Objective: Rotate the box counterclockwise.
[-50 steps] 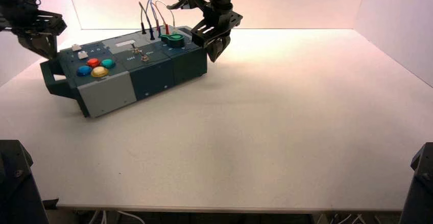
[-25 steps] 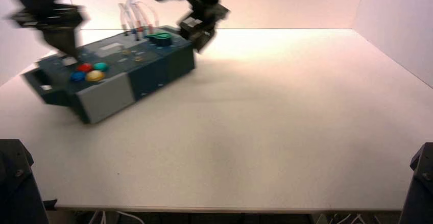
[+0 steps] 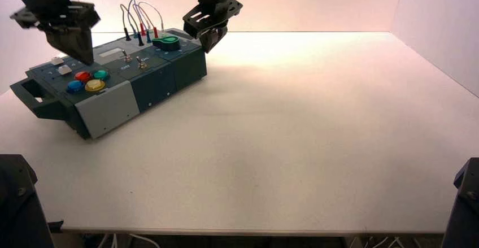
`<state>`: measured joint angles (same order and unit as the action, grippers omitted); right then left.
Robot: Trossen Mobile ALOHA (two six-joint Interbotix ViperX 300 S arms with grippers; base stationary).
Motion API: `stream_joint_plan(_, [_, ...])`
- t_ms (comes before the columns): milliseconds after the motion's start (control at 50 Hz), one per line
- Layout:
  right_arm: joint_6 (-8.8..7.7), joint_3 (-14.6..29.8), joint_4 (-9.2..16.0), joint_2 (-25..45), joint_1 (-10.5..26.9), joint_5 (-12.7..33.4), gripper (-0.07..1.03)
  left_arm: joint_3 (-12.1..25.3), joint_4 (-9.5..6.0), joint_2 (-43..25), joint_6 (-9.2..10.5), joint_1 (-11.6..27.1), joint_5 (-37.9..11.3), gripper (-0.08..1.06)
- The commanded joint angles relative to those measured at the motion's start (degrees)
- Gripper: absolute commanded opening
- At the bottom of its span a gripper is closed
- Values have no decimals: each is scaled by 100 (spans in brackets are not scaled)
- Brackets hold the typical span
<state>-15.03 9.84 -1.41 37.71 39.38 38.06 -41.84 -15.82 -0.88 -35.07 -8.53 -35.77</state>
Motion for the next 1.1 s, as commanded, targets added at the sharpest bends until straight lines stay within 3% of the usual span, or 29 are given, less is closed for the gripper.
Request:
stream_joint_plan(20, [9, -9, 53, -378, -9, 88, -2, 149, 79, 422, 35, -35, 0, -3])
stream_joint_plan(160, [26, -141, 53, -483, -70, 88, -2, 413, 149, 729, 149, -105, -185, -3])
stream_joint_plan(240, [26, -255, 53, -571, -97, 88, -2, 580, 167, 879, 299, -149, -378, -3])
stream_joint_plan(340, [26, -422, 53, -677, -105, 88, -2, 677, 299, 1020, 545, -281, -439, -3])
stream_joint_plan(380, [26, -439, 53, -694, -105, 88, -2, 677, 299, 1020, 545, -281, -439, -3])
stream_joint_plan(420, [26, -554, 53, -782, -105, 97, -2, 703, 431, 1028, 712, -492, -439, -3])
stream_joint_plan(500, [26, -677, 53, -870, -105, 97, -2, 694, 536, 976, 809, -721, -404, -3])
stream_joint_plan(600, [26, -835, 62, -984, -105, 149, -2, 606, 615, 905, 835, -984, -281, -3])
stream_joint_plan(740, [18, -1037, 88, -1134, -88, 202, -2, 325, 624, 765, 835, -1327, 290, -3])
stream_joint_plan(880, [-35, -1187, 246, -1292, 0, 475, -2, 141, 624, 378, 809, -1415, 914, -3])
stream_joint_plan(1100, [-44, -1318, 308, -1468, 220, 677, -2, 220, 624, -158, 800, -1441, 1406, -3])
